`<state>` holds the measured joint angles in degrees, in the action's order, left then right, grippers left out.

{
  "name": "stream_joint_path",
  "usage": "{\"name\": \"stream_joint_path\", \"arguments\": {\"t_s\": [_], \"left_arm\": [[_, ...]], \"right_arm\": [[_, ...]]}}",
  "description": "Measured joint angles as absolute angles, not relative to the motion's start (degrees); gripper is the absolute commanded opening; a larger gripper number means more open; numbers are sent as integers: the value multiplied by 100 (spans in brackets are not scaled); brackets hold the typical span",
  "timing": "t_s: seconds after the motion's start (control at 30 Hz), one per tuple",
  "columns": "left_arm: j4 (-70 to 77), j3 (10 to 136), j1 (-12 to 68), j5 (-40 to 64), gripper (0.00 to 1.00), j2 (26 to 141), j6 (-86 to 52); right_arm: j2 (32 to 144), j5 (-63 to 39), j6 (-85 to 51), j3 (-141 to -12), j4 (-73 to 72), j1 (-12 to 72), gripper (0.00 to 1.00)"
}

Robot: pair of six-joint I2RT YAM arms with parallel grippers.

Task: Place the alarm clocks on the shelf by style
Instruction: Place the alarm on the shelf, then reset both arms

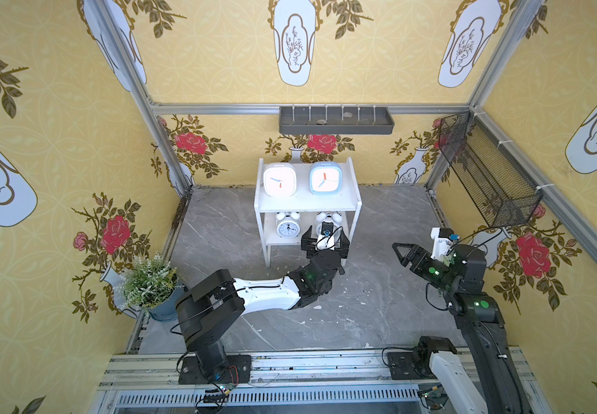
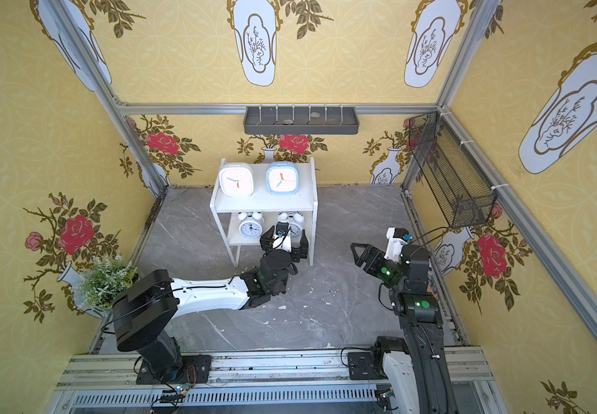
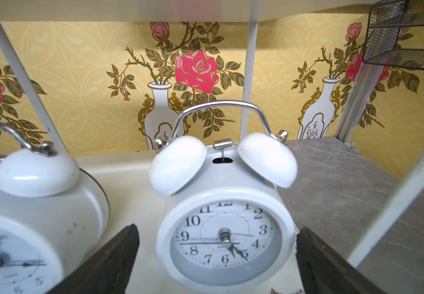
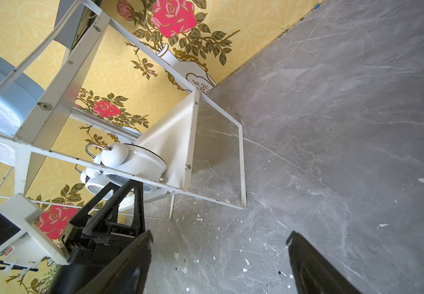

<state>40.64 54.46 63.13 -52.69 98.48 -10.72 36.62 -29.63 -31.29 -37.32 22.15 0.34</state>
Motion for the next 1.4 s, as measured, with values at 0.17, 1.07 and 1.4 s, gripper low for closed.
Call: {"name": "stream_joint_path", "arguments": {"t_s": [0.17,1.07,1.4], "left_arm": [[4064,5258,6431,-5378,99,9723,-1059],[-6713,6460,6866,-6619,99,5481,-7172],[-4261,5009,3127,-5988,99,3841,-3717]], "right_arm": [[3662,-2963,-3133,-3732,2215,36,87],[3227,-2051,-3039,-3754,2045,25,98],[3441,-443,-2884,-3350,1466,25,98]]}}
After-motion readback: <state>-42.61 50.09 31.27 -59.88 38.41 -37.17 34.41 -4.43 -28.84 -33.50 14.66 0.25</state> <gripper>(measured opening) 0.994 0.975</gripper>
